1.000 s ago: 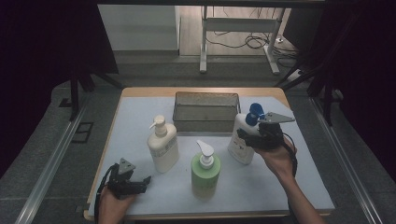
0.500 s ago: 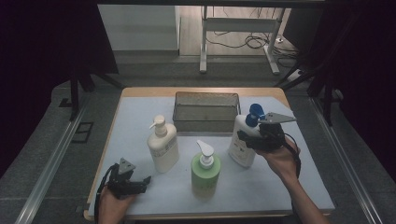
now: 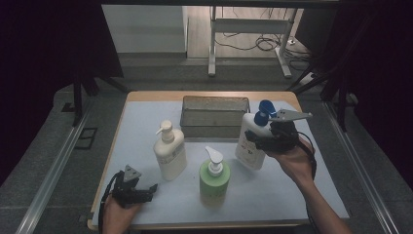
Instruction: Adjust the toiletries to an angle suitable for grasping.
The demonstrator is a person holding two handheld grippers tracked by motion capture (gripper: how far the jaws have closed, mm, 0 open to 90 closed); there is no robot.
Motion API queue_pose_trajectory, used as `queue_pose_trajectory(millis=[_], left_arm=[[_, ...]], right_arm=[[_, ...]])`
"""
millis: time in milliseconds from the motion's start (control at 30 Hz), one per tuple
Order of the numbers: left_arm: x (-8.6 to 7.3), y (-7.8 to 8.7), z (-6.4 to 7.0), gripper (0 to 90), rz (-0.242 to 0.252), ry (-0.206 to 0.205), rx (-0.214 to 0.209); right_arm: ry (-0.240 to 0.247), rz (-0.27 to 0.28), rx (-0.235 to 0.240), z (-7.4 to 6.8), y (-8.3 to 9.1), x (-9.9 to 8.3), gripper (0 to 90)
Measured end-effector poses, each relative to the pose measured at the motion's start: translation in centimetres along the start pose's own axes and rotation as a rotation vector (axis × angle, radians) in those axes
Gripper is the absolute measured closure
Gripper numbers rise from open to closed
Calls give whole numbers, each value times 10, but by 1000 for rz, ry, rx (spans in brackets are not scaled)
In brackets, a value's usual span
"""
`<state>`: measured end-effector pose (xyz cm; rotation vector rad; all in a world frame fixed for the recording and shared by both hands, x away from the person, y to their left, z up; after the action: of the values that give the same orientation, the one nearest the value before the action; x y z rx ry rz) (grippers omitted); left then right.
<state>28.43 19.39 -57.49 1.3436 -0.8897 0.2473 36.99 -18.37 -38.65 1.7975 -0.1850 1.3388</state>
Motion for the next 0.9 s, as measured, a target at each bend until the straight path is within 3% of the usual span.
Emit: queue_pose_trajectory(millis=[267,900], left_arm=[[0,0,0,122,0,0,0],[0,0,0,122,0,0,0]], right_arm=[[6,8,3,-3,-1,18,400],[2,29,-28,5,-17,63,401]])
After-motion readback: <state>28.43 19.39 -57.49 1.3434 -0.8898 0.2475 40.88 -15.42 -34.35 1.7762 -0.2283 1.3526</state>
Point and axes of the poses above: each handheld gripper's, and its own axes: y roughly backward along the jaws, x roughly out of its top, z roughly to its right, the point moved 7 cm from there along -y, roughly forward along the jaws, and after that the axes turned 5 degrees about x, right-handed, at the moved point
